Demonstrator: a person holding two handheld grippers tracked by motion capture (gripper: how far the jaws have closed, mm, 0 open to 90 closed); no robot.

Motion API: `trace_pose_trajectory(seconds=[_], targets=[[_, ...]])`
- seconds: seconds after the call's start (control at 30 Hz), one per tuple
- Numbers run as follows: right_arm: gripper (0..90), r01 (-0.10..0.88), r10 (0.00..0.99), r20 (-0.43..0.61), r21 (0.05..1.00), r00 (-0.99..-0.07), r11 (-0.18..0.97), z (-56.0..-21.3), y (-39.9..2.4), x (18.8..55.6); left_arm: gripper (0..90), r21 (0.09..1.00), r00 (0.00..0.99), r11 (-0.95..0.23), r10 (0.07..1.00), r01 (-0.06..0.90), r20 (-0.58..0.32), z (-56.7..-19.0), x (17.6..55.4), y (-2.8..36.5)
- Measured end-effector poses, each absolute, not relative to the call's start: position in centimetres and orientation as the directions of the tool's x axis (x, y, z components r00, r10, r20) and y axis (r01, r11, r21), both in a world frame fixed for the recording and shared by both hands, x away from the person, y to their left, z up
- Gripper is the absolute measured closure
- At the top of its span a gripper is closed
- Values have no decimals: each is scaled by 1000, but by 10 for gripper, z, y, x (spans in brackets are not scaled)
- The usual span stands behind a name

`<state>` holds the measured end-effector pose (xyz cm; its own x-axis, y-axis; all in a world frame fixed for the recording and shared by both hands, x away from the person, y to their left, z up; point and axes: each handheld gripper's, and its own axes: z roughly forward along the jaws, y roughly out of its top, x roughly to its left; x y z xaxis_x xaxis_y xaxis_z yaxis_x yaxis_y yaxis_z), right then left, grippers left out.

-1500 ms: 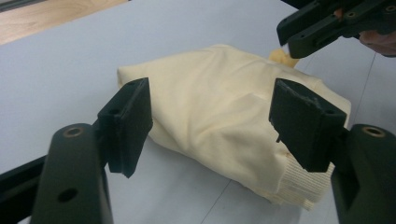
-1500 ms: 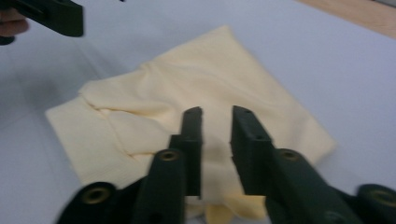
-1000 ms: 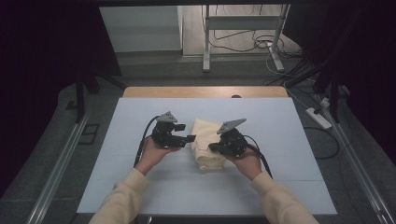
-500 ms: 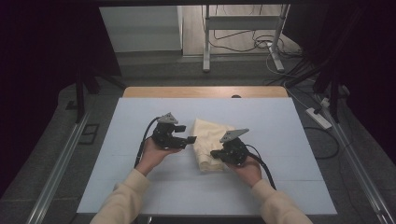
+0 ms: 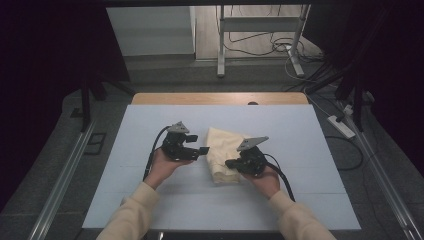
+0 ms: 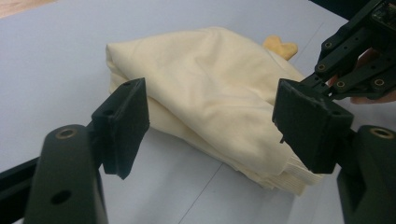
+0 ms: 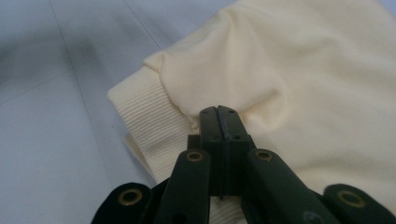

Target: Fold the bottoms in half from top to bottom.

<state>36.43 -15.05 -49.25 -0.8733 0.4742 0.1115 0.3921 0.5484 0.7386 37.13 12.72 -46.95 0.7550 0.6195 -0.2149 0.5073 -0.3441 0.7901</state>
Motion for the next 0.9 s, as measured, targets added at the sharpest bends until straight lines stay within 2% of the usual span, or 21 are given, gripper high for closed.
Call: trace_pose_trajectory(seconds=[0.17,0.6,0.77,0.9], targets=[[893,371,482,96,771,-871,518,-480,-159,364,269,785,753,-349,623,513,-215,-471,370,127],[882,378,519,87,786,-850,489,-470,-190,352,268,779,746,-367,639,509,-187,-473,353,134],[770,382,545,65,781,-836,493,-473,-204,345,267,777,741,-368,647,510,-180,-473,343,139],[575,393,580,44,777,-813,492,-477,-211,341,263,779,735,-364,655,511,-176,-473,335,145]])
